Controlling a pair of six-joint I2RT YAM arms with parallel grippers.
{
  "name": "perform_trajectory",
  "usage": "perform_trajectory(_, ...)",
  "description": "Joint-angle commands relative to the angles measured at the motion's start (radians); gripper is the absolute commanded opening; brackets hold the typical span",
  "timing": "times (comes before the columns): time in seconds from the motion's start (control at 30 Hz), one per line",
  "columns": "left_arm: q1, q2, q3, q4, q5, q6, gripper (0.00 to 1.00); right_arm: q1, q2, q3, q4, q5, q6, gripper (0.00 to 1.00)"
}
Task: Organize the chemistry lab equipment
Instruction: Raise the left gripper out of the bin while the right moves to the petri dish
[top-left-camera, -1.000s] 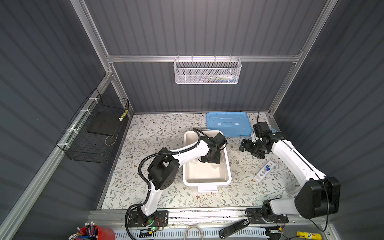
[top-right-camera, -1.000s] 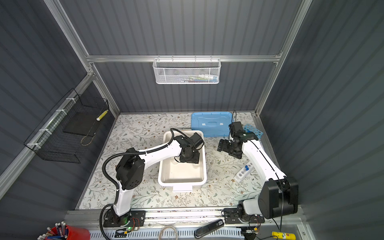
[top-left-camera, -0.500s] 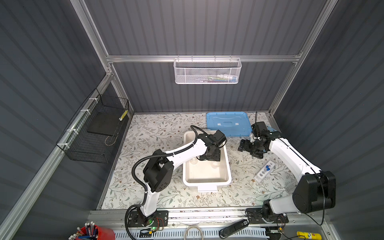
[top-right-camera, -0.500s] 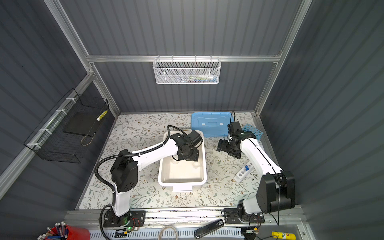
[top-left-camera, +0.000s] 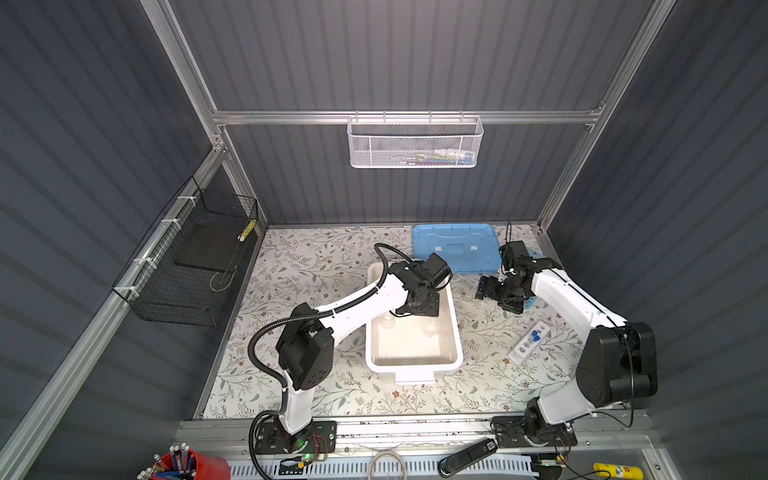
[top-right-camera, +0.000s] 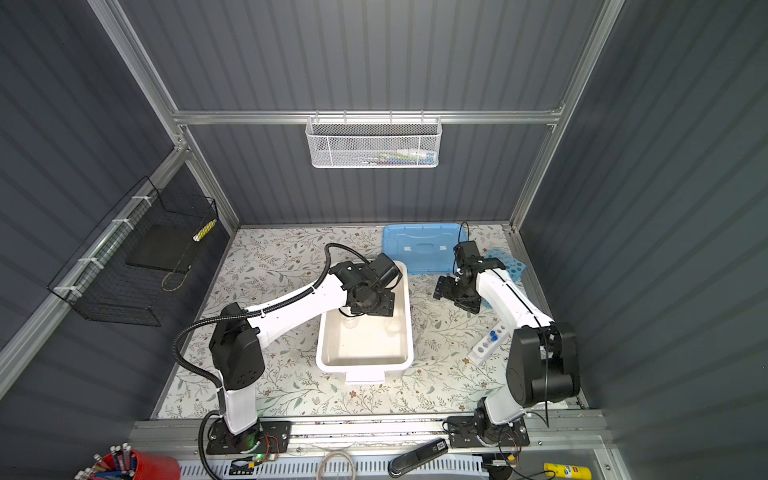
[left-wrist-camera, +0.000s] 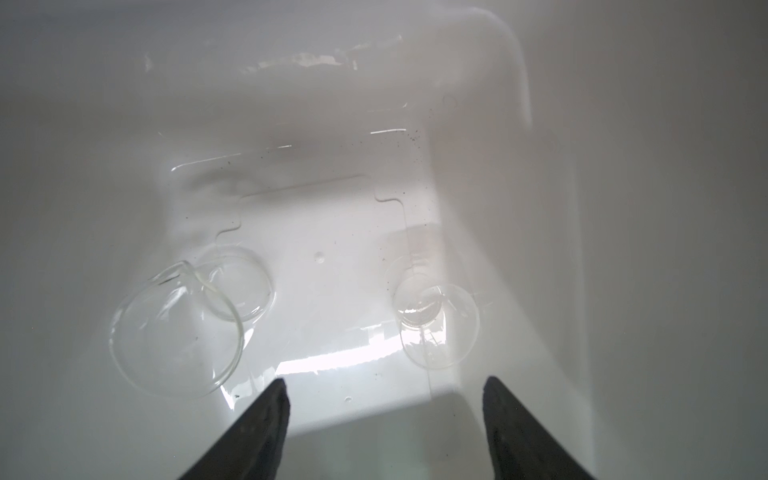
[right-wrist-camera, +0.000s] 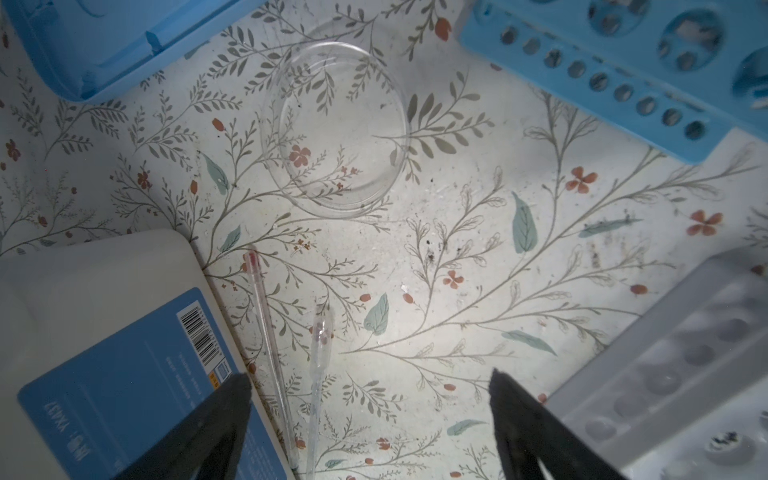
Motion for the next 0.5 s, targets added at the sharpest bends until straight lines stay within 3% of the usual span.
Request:
perform_trajectory(0.0,-0.005,-0.061,0.031,-0.06,-0.046,0.008,0.75,-0.007,0.056,0.027,0.013,0.021,0.005,0.89)
perform_trajectory(0.3,0.028,-0.147,0.021,-0.102,-0.11,0.029,0.76,-0.007,0.209,0.134,0.021,0.073,0.006,0.81)
perform_trajectory(0.47,0.059,-0.176,0.012,-0.102,-0.125,0.046,0.76,-0.008,0.289,0.189,0.021,0.08,0.009,0.67)
